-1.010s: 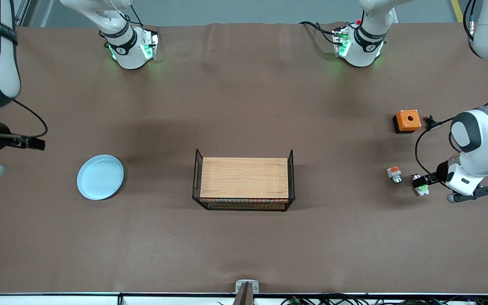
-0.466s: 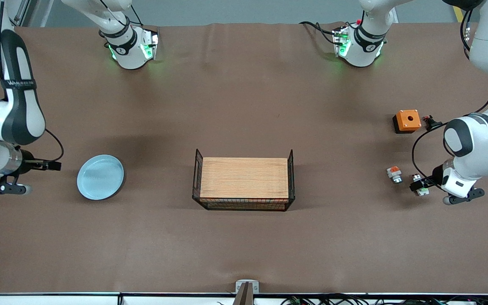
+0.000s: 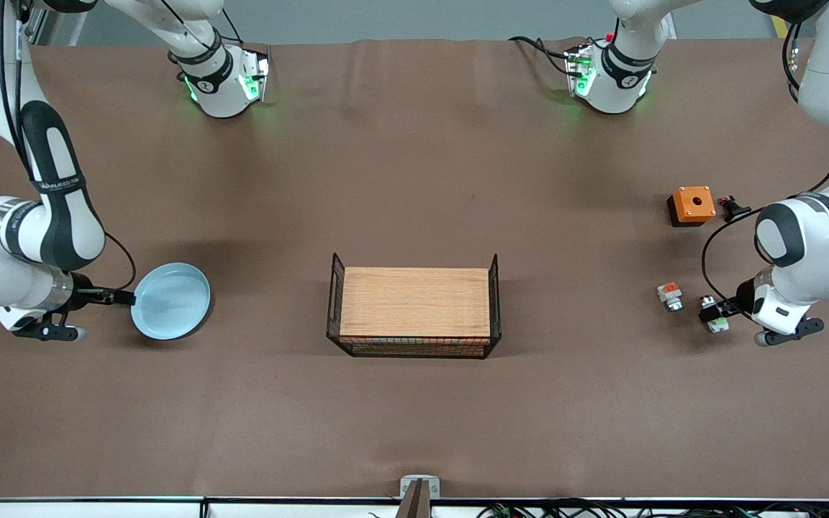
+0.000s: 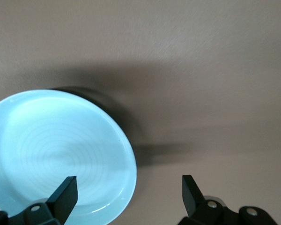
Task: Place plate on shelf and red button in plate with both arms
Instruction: 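Grasp the blue plate rim with the right gripper while the left gripper grasps the switch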
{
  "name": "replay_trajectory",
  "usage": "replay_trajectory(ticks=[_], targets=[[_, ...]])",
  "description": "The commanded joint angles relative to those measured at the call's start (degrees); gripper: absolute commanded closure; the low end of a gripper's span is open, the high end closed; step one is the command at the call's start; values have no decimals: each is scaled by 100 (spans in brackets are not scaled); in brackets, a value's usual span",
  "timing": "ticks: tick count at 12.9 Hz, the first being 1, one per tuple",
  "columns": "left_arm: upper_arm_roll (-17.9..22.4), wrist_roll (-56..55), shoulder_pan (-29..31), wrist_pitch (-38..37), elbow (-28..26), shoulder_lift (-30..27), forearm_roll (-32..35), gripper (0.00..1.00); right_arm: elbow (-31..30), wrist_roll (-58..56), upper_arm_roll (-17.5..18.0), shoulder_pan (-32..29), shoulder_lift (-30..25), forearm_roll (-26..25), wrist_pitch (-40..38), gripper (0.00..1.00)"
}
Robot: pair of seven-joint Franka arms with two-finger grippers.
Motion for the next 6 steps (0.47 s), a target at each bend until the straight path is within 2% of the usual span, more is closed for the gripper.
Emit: replay_trajectory(ticks=[1,3,4,5,6], targets=[[-4,0,22,116,38,108,130,32,-100,-362,70,-147,99,335,247,3],[4,0,40,116,38,117,130,48,-284,-362,70,-200,99,361,345,10],[-4,17,49,116,38,108,130,71,-337,-362,70,-191,99,474,354,14],[-4,0,40,108,38,100,130,89,-381,-362,61,-200,99,597,354,18],[-4,0,40,99,38,65,130,98,-425,-362,70,-200,99,686,397,23]])
